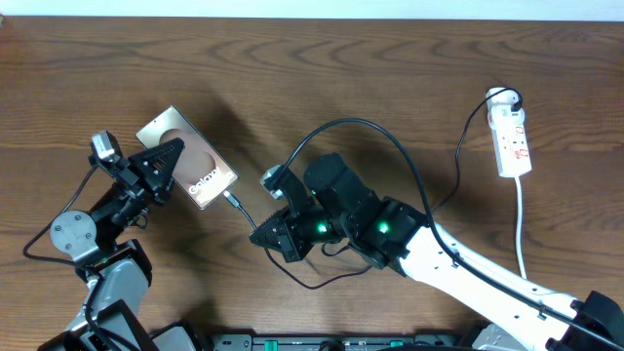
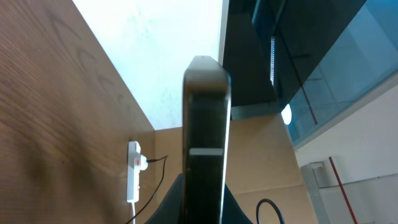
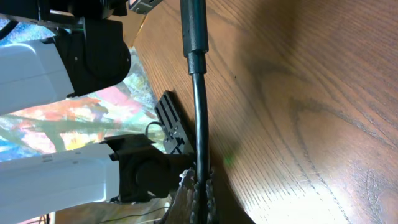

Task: Plug charger to phone and switch on socket

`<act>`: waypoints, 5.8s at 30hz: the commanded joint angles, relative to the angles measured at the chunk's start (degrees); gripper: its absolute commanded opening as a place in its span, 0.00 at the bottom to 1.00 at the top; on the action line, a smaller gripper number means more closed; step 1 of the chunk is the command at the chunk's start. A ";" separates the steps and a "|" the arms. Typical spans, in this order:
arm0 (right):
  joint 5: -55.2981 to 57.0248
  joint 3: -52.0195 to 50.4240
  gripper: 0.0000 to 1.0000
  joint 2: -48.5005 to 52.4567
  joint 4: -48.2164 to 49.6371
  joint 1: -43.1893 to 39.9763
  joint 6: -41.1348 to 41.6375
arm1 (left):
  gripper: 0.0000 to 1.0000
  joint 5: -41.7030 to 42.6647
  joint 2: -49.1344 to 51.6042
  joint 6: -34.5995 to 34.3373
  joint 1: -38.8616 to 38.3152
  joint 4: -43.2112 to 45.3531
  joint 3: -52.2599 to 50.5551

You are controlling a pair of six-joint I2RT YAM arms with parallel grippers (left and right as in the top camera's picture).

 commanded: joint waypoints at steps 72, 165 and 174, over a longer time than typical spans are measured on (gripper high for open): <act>9.40 -27.06 0.01 -19.19 28.89 3.82 19.15 | 0.07 -5.53 -0.44 -2.23 -10.01 3.23 1.70; -5.11 -27.41 0.01 -8.22 47.67 -1.11 20.65 | 0.08 -4.46 -0.46 -2.71 -10.99 11.10 1.70; -5.14 -27.41 0.01 -8.22 47.30 -1.05 22.23 | 0.07 -5.31 -0.46 -3.80 -10.99 11.10 1.70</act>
